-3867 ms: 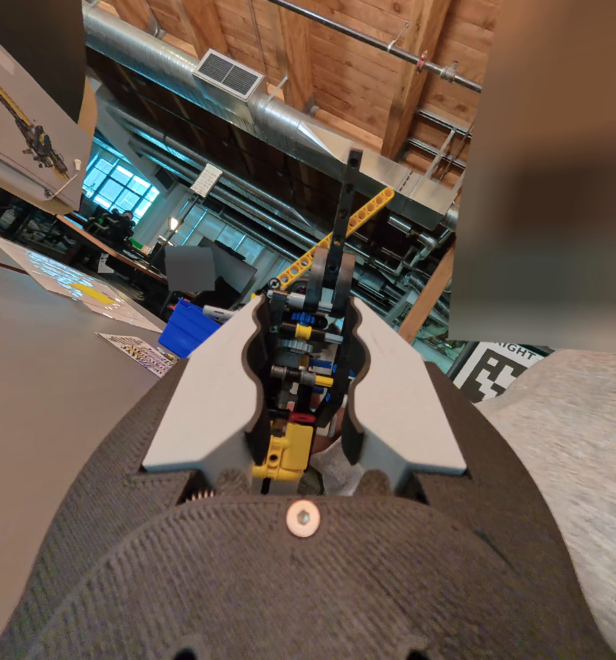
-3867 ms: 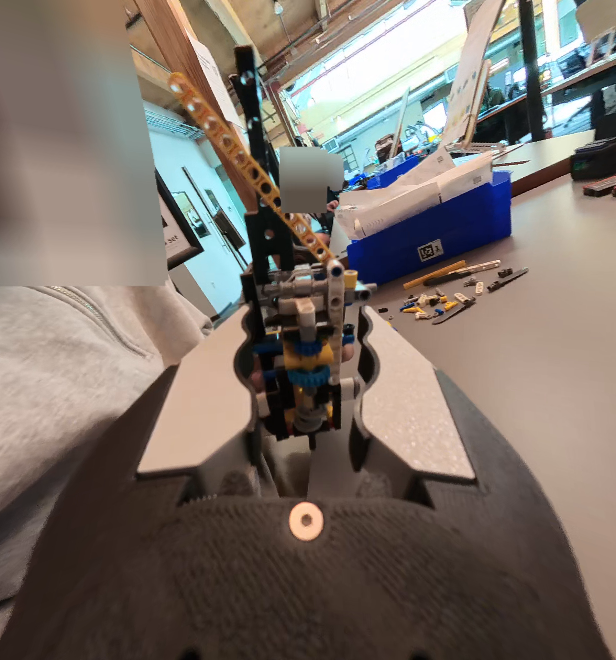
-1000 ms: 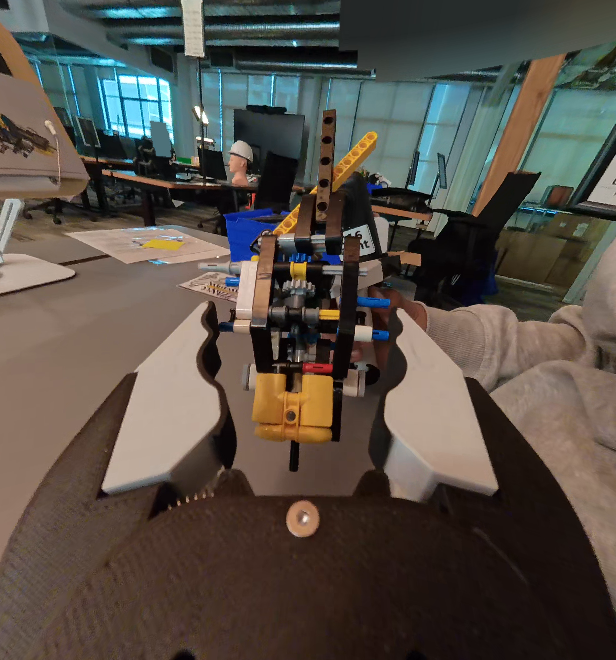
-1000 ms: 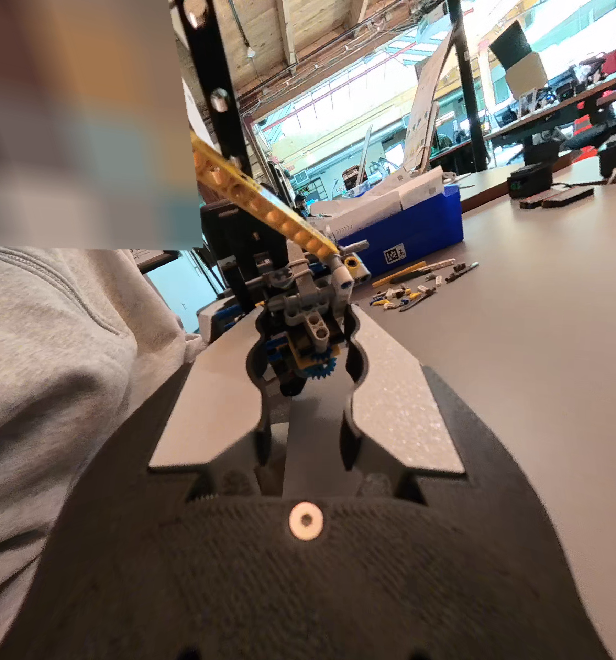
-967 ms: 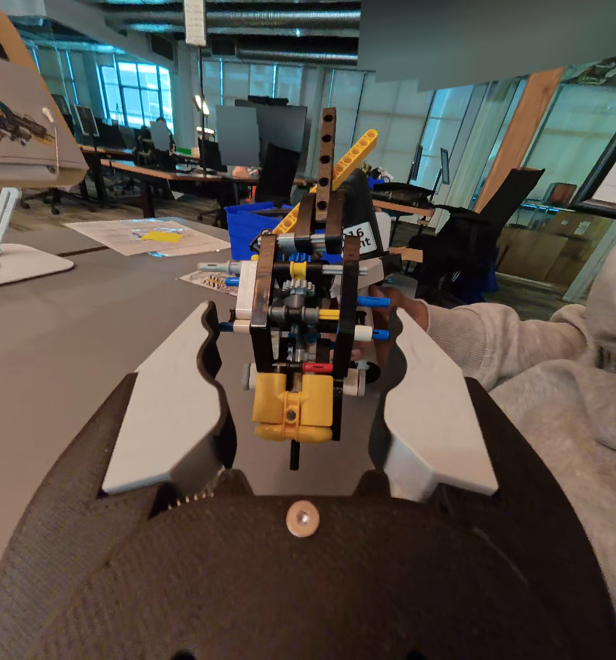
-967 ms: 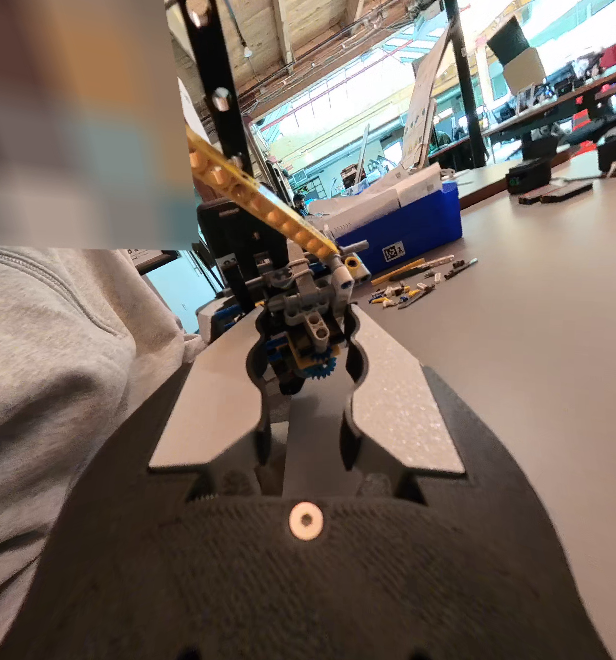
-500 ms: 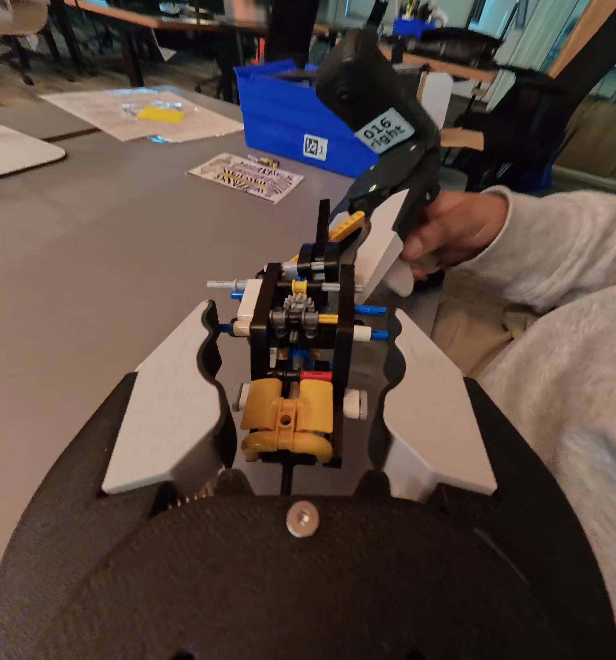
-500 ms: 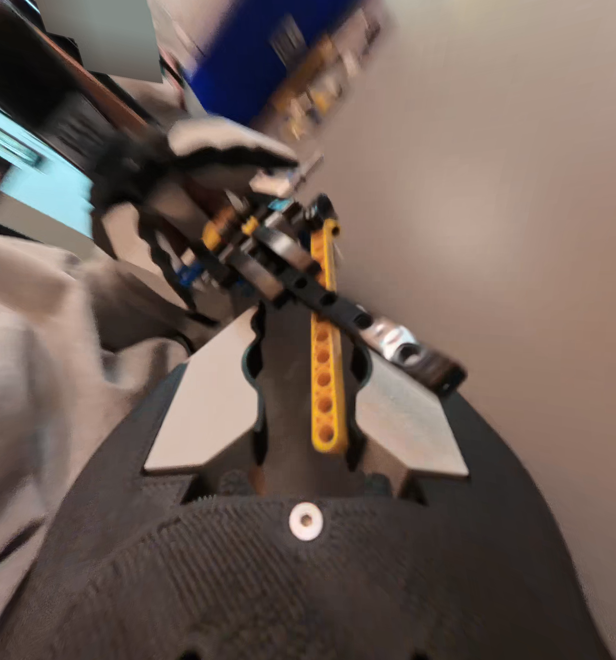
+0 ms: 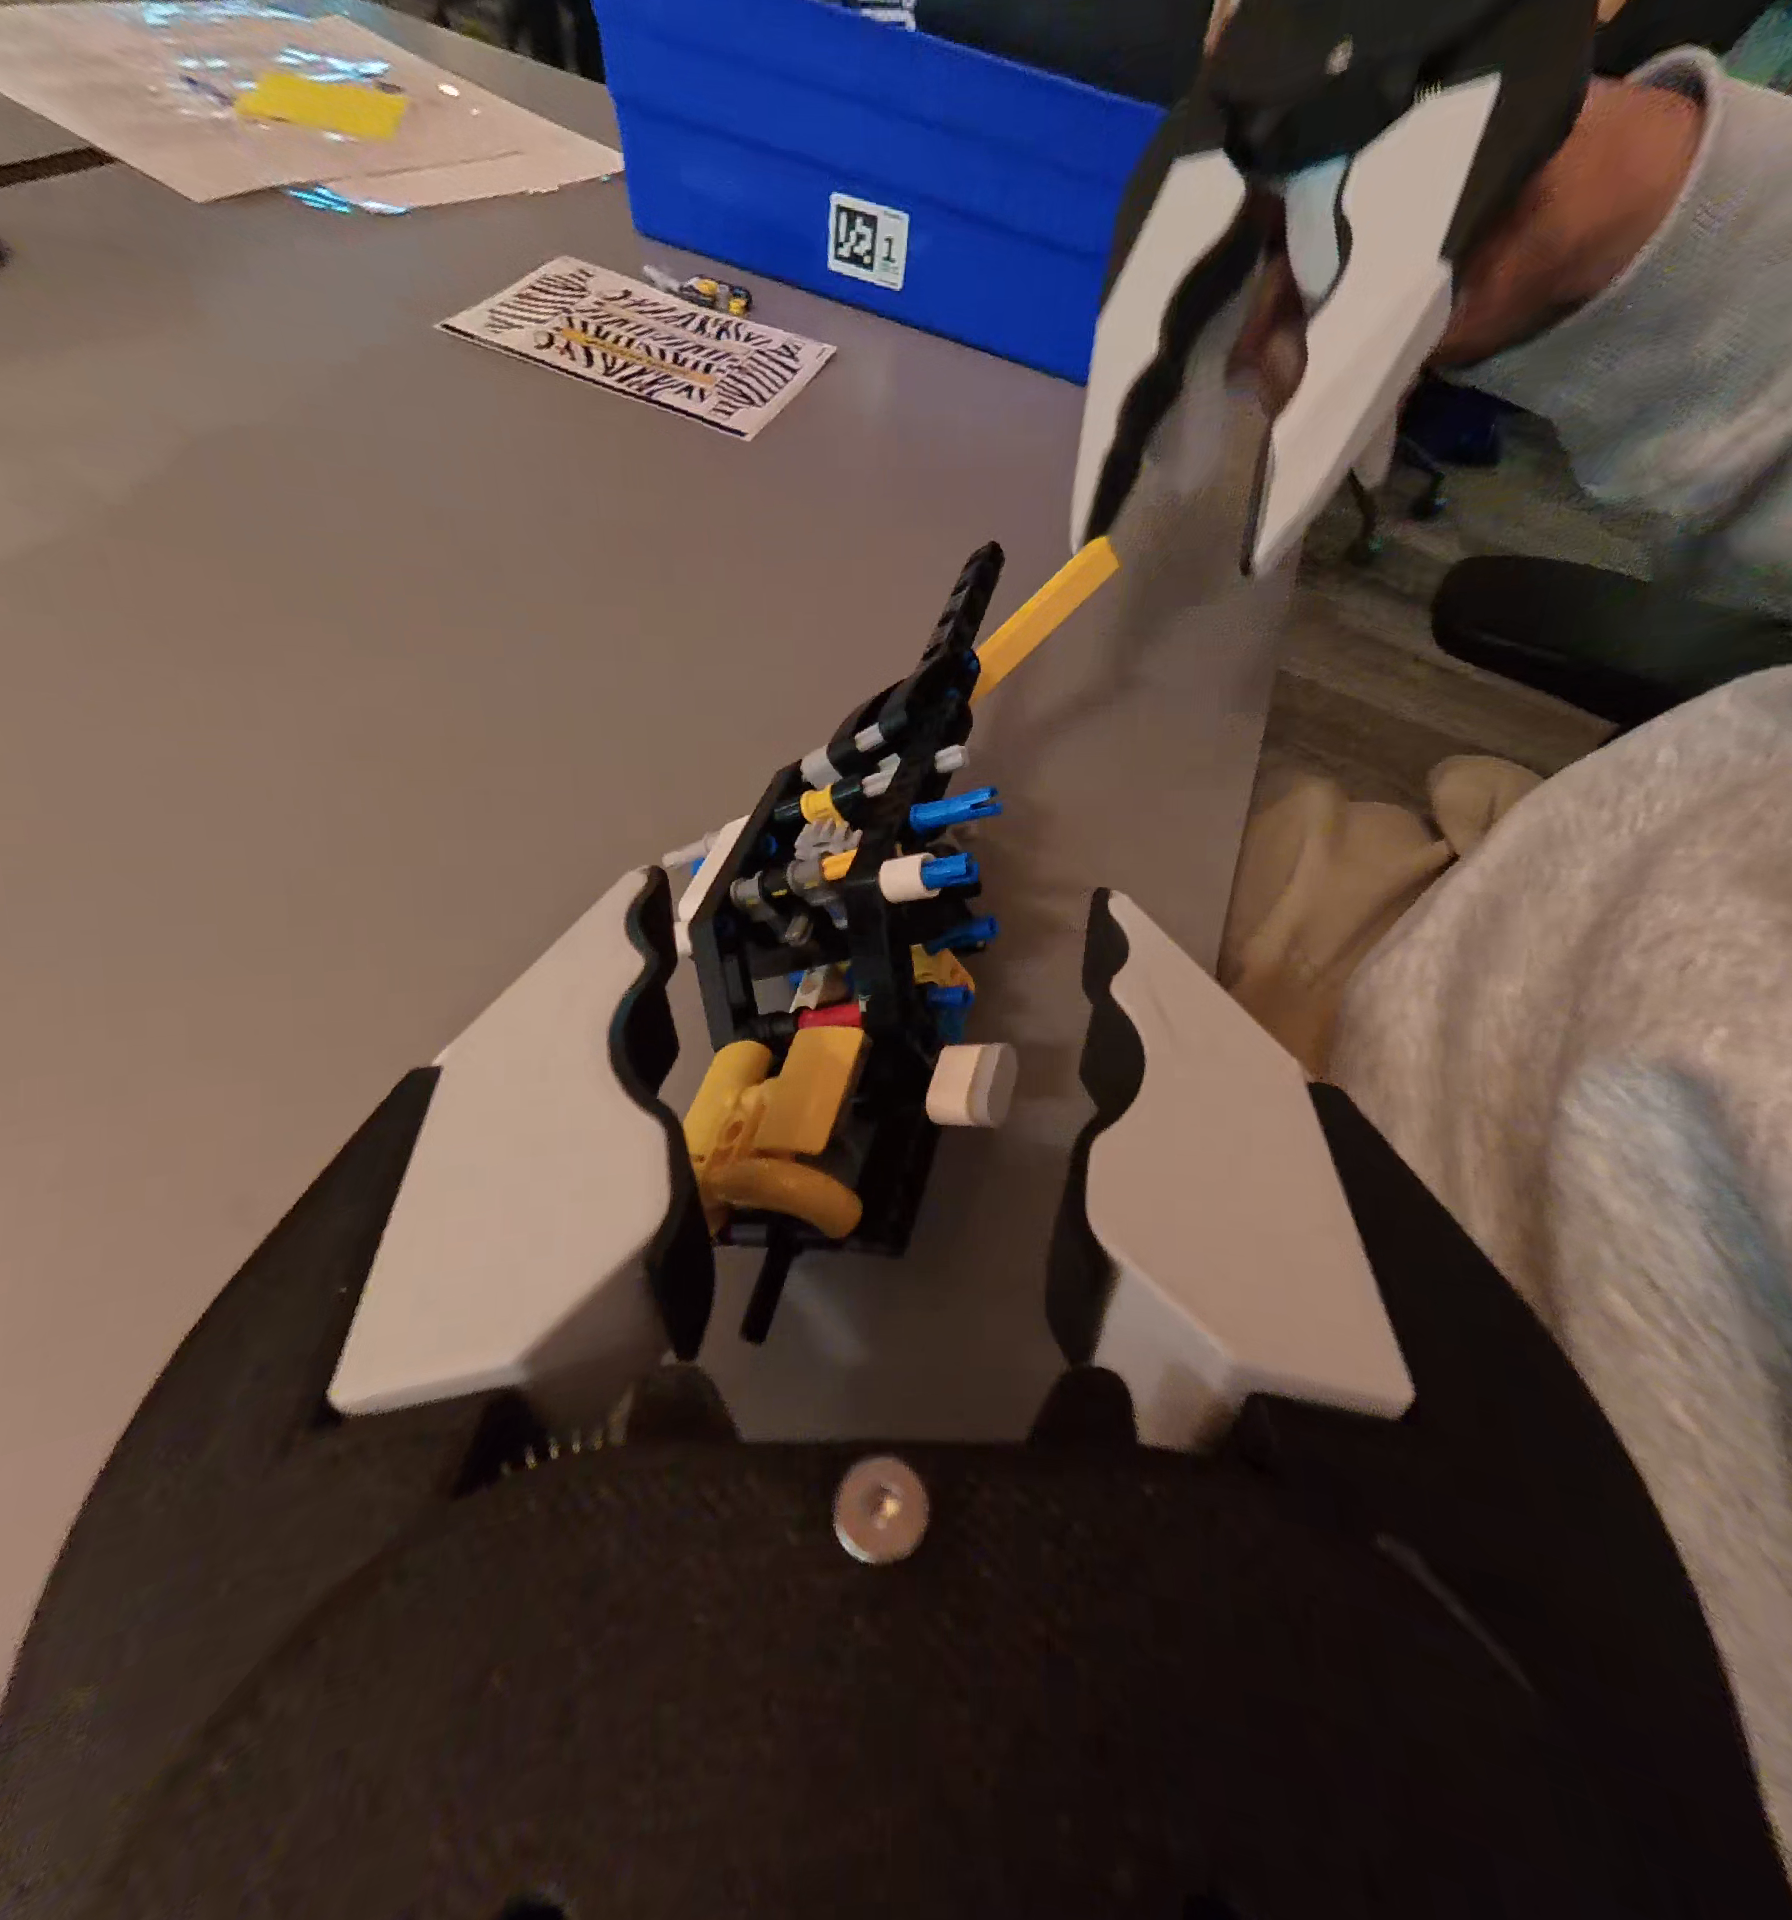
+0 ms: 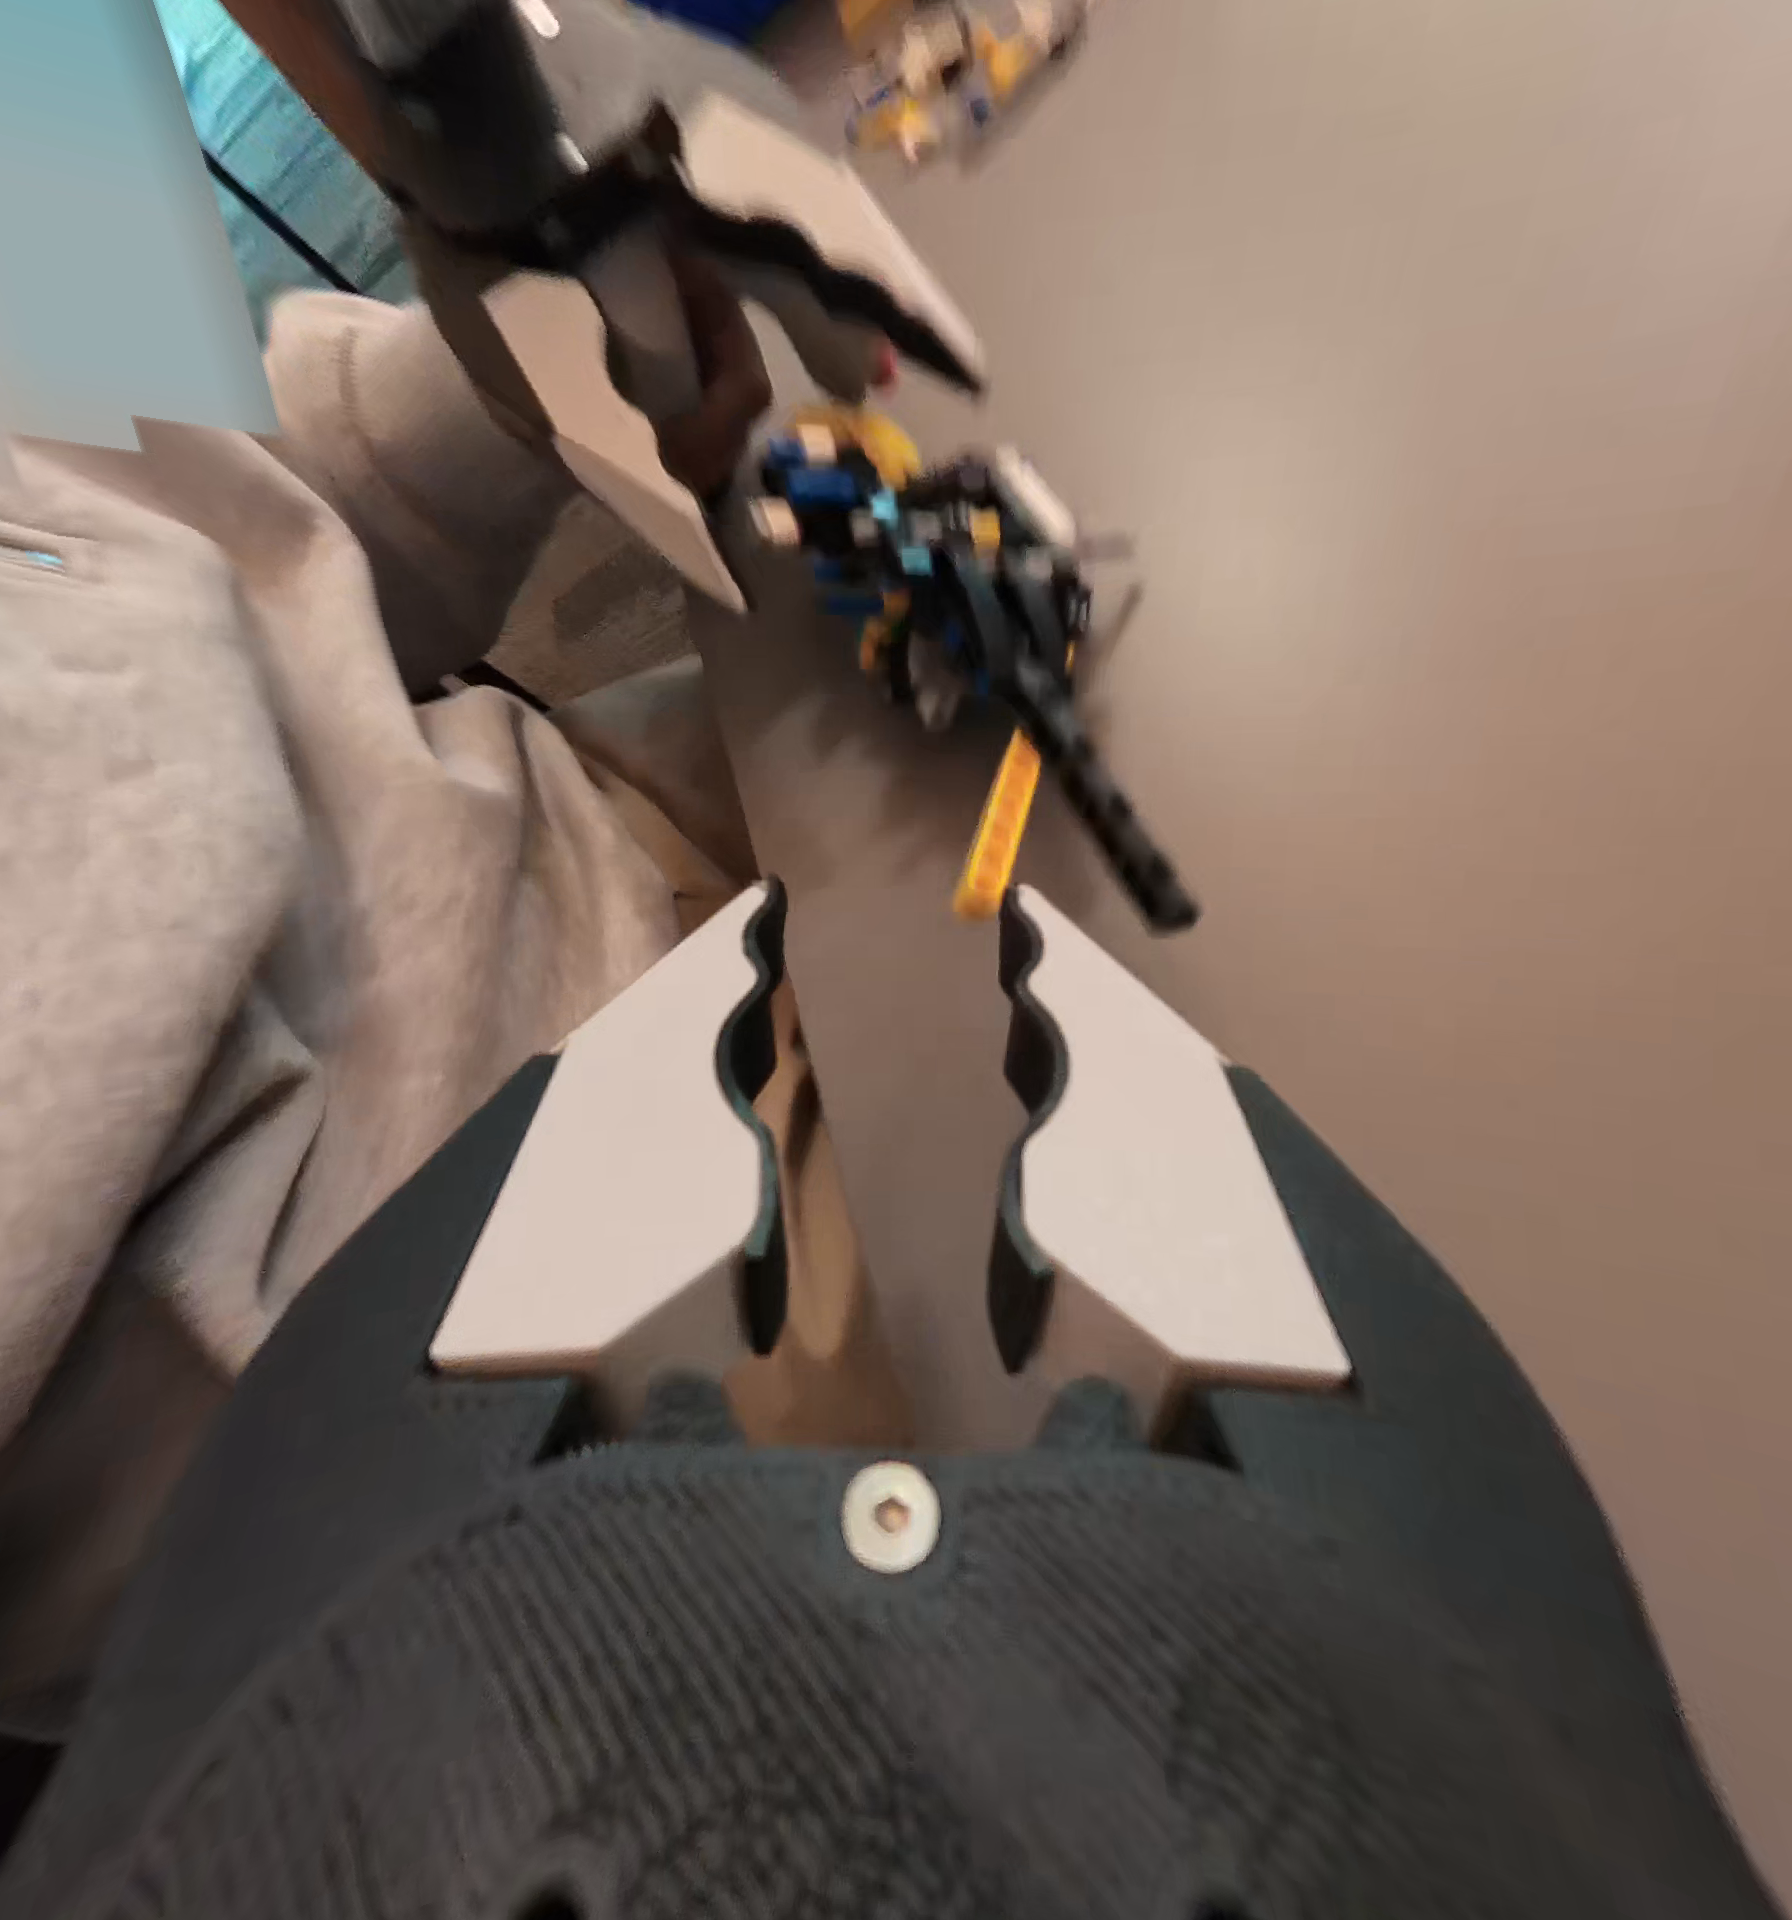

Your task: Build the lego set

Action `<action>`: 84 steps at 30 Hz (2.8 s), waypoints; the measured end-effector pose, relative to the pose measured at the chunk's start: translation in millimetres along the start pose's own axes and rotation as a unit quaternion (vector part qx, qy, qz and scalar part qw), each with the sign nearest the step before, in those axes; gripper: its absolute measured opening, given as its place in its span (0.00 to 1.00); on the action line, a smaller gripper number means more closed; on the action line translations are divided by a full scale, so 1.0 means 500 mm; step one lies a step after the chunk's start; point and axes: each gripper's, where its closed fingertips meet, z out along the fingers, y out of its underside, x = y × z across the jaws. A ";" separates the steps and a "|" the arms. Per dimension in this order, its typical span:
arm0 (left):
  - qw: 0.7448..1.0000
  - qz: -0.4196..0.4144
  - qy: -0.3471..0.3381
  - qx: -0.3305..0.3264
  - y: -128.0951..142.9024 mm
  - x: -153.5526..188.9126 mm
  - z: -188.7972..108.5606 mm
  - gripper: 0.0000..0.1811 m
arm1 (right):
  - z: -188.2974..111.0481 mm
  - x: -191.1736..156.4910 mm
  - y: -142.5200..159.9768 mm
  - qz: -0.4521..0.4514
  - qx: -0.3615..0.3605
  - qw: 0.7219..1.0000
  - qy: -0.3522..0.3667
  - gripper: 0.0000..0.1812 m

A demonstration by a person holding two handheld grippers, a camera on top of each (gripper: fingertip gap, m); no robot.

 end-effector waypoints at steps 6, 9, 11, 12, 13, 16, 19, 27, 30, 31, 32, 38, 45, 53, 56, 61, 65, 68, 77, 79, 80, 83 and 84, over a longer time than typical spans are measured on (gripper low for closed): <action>0.995 0.080 -0.036 0.042 -0.031 0.010 -0.006 0.26 | -0.015 0.037 -0.133 -0.068 0.052 0.996 0.006 0.21; 0.987 0.140 -0.071 0.021 -0.024 0.012 0.006 0.19 | 0.037 0.059 -0.143 -0.092 0.005 0.995 -0.027 0.23; 0.981 0.173 -0.092 0.007 -0.016 0.009 0.010 0.16 | 0.077 0.065 -0.132 -0.099 -0.042 0.992 -0.068 0.26; 0.977 0.185 -0.101 0.011 -0.019 0.010 0.009 0.13 | 0.095 0.066 -0.128 -0.098 -0.061 0.989 -0.089 0.27; 0.974 0.195 -0.111 0.020 -0.024 0.010 0.007 0.08 | 0.110 0.065 -0.125 -0.096 -0.077 0.986 -0.113 0.28; 0.962 0.239 -0.128 0.024 -0.023 0.014 0.007 0.08 | 0.140 0.066 -0.117 -0.093 -0.110 0.975 -0.169 0.30; 0.953 0.274 -0.124 0.032 -0.023 0.026 0.009 0.08 | 0.150 0.061 -0.112 -0.088 -0.129 0.963 -0.220 0.30; 0.933 0.331 -0.137 0.040 -0.020 0.043 0.012 0.08 | 0.140 0.039 -0.083 -0.134 -0.142 0.959 -0.208 0.27; 0.928 0.345 -0.136 0.042 -0.018 0.054 0.013 0.08 | 0.132 0.037 -0.075 -0.166 -0.122 0.964 -0.170 0.29; 0.927 0.349 -0.132 0.043 -0.017 0.058 0.014 0.08 | 0.131 0.033 -0.072 -0.176 -0.114 0.964 -0.164 0.29; 0.925 0.354 -0.129 0.043 -0.016 0.062 0.014 0.08 | 0.129 0.028 -0.069 -0.182 -0.105 0.964 -0.165 0.29; 0.926 0.356 -0.119 0.044 -0.009 0.071 0.008 0.08 | 0.130 0.007 -0.045 -0.182 -0.100 0.962 -0.179 0.28; 0.924 0.360 -0.123 0.041 -0.005 0.075 0.004 0.08 | 0.131 0.004 -0.044 -0.226 -0.089 0.962 -0.129 0.26; 0.921 0.371 -0.116 0.037 0.000 0.085 0.004 0.08 | 0.128 -0.006 -0.035 -0.236 -0.078 0.962 -0.115 0.26; 0.919 0.377 -0.114 0.035 0.003 0.090 0.005 0.08 | 0.125 -0.009 -0.037 -0.227 -0.078 0.963 -0.121 0.27; 0.917 0.382 -0.111 0.033 0.006 0.095 0.008 0.08 | 0.128 -0.019 -0.031 -0.216 -0.092 0.962 -0.136 0.24; 0.916 0.384 -0.112 0.033 0.006 0.095 0.009 0.07 | 0.129 -0.019 -0.031 -0.209 -0.096 0.964 -0.134 0.23; 0.915 0.385 -0.112 0.034 0.005 0.094 0.010 0.07 | 0.129 -0.019 -0.032 -0.205 -0.103 0.965 -0.128 0.23; 0.913 0.391 -0.109 0.033 0.006 0.097 0.014 0.07 | 0.130 -0.020 -0.033 -0.216 -0.113 0.964 -0.110 0.22; 0.913 0.391 -0.110 0.034 0.006 0.096 0.015 0.07 | 0.130 -0.020 -0.033 -0.214 -0.114 0.964 -0.109 0.22; 0.913 0.391 -0.109 0.034 0.006 0.096 0.015 0.07 | 0.130 -0.019 -0.033 -0.212 -0.115 0.964 -0.110 0.22; 0.913 0.391 -0.110 0.035 0.005 0.096 0.016 0.07 | 0.130 -0.018 -0.033 -0.205 -0.118 0.965 -0.113 0.22; 0.913 0.391 -0.110 0.035 0.005 0.095 0.016 0.07 | 0.130 -0.018 -0.034 -0.203 -0.119 0.965 -0.115 0.22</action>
